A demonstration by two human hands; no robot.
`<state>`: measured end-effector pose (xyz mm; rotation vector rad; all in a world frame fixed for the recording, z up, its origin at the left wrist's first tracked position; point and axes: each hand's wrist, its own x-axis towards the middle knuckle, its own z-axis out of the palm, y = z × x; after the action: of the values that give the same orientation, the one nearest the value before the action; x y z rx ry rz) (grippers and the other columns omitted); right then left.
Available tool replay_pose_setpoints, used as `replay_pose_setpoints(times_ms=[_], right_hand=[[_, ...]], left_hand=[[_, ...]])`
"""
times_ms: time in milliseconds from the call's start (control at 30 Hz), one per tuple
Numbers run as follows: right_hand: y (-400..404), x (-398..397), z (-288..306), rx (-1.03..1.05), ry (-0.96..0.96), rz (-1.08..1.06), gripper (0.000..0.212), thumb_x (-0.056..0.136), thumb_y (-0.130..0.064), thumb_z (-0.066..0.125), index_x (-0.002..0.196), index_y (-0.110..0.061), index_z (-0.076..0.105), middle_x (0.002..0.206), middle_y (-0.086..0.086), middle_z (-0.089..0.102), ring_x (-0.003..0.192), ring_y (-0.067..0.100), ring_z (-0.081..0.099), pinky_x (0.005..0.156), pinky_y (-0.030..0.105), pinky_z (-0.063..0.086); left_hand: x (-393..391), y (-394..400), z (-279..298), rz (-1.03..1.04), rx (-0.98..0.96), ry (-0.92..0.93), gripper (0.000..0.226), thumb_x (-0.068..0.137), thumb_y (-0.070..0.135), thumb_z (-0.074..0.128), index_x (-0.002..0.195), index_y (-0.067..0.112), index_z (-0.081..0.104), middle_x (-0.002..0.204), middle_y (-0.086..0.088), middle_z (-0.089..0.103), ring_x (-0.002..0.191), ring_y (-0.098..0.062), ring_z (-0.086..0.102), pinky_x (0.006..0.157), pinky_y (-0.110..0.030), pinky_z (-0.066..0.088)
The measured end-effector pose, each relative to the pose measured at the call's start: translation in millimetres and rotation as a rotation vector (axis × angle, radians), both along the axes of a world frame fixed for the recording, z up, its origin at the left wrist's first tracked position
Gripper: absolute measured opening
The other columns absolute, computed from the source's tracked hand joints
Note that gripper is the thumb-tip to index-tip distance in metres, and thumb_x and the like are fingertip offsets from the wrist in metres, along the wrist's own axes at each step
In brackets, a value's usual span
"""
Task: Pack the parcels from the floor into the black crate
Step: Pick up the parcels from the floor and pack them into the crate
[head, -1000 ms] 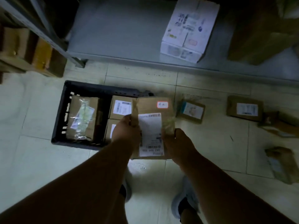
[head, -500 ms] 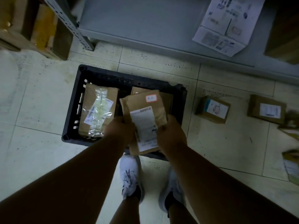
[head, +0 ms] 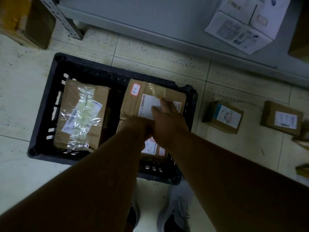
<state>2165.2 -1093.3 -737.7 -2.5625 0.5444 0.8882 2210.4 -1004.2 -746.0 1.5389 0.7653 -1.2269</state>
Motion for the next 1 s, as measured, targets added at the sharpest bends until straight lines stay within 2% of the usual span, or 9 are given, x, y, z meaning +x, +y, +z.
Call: replay_pose_setpoints(times_ms=[133,233,300,367,433,500,600,733,1000], right_hand=[[-3,-15,-16,-0.036,-0.028,0.039,0.062,0.1,-0.033,0.049,0.155,-0.023,0.021,0.166,0.008,-0.005,0.151,0.033,-0.012,0.12,0.056,0.011],[-3,-16,-9,-0.024,-0.03,0.05,0.064,0.098,-0.026,0.051,0.154,-0.02,0.022,0.166,0.009,-0.005,0.151,0.033,-0.013,0.12,0.055,0.011],[-3,-14,0,-0.02,-0.058,0.025,0.06,0.096,-0.024,0.055,0.15,-0.019,0.031,0.165,0.01,0.005,0.151,0.034,-0.003,0.119,0.053,0.017],[-6,-10,16,-0.053,-0.076,-0.019,0.061,0.093,-0.022,0.058,0.148,-0.02,0.032,0.162,0.01,0.015,0.15,0.032,0.01,0.117,0.05,0.023],[-12,-11,36,-0.071,-0.111,-0.075,0.065,0.092,-0.024,0.059,0.15,-0.02,0.029,0.161,0.01,0.019,0.147,0.031,0.016,0.116,0.047,0.025],[-19,-19,61,-0.093,-0.133,-0.12,0.067,0.092,-0.03,0.06,0.15,-0.022,0.028,0.159,0.009,0.022,0.145,0.03,0.02,0.115,0.045,0.026],[-32,-42,97,-0.151,-0.17,-0.24,0.063,0.092,-0.036,0.059,0.147,-0.023,0.031,0.152,0.008,0.031,0.139,0.029,0.03,0.11,0.045,0.031],[-51,-86,141,-0.198,-0.158,-0.456,0.056,0.092,-0.028,0.04,0.146,-0.017,0.031,0.149,0.011,0.035,0.136,0.031,0.035,0.107,0.046,0.036],[-103,-173,207,-0.28,-0.237,-0.892,0.059,0.091,-0.028,0.058,0.144,-0.02,0.034,0.148,0.006,0.037,0.133,0.025,0.039,0.105,0.043,0.041]], left_hand=[[2,4,-12,0.073,-0.103,-0.008,0.027,0.088,-0.004,0.058,0.115,0.001,0.062,0.108,-0.021,0.07,0.099,-0.03,0.07,0.089,-0.042,0.057],[-4,8,-12,0.05,0.008,0.024,0.022,0.095,0.006,0.054,0.116,0.003,0.062,0.109,-0.019,0.069,0.101,-0.033,0.068,0.091,-0.045,0.055],[-7,8,-4,-0.176,0.178,-0.045,0.026,0.098,0.018,0.051,0.117,0.003,0.061,0.11,-0.018,0.068,0.099,-0.033,0.067,0.089,-0.046,0.055],[-11,4,12,-0.601,0.361,-0.29,0.027,0.098,0.024,0.05,0.11,0.004,0.064,0.101,-0.013,0.068,0.089,-0.028,0.067,0.079,-0.04,0.056],[-18,-7,39,-0.815,0.422,-0.586,0.017,0.096,0.026,0.05,0.102,0.014,0.061,0.094,-0.004,0.065,0.076,-0.017,0.062,0.064,-0.03,0.049],[-24,-18,68,-0.861,0.363,-0.789,0.017,0.095,0.024,0.053,0.111,0.019,0.057,0.106,-0.001,0.061,0.082,-0.011,0.057,0.065,-0.024,0.041],[-32,-32,107,-1.039,0.242,-1.005,0.031,0.094,0.021,0.055,0.124,0.018,0.052,0.122,-0.004,0.055,0.105,-0.02,0.055,0.082,-0.03,0.046],[-48,-61,156,-1.244,0.132,-1.091,0.034,0.093,0.019,0.052,0.126,0.016,0.051,0.124,-0.008,0.052,0.111,-0.028,0.052,0.088,-0.043,0.049],[-123,-142,228,-1.44,-0.055,-1.217,0.042,0.092,0.023,0.052,0.133,0.018,0.048,0.133,-0.006,0.046,0.122,-0.026,0.043,0.099,-0.039,0.042]])
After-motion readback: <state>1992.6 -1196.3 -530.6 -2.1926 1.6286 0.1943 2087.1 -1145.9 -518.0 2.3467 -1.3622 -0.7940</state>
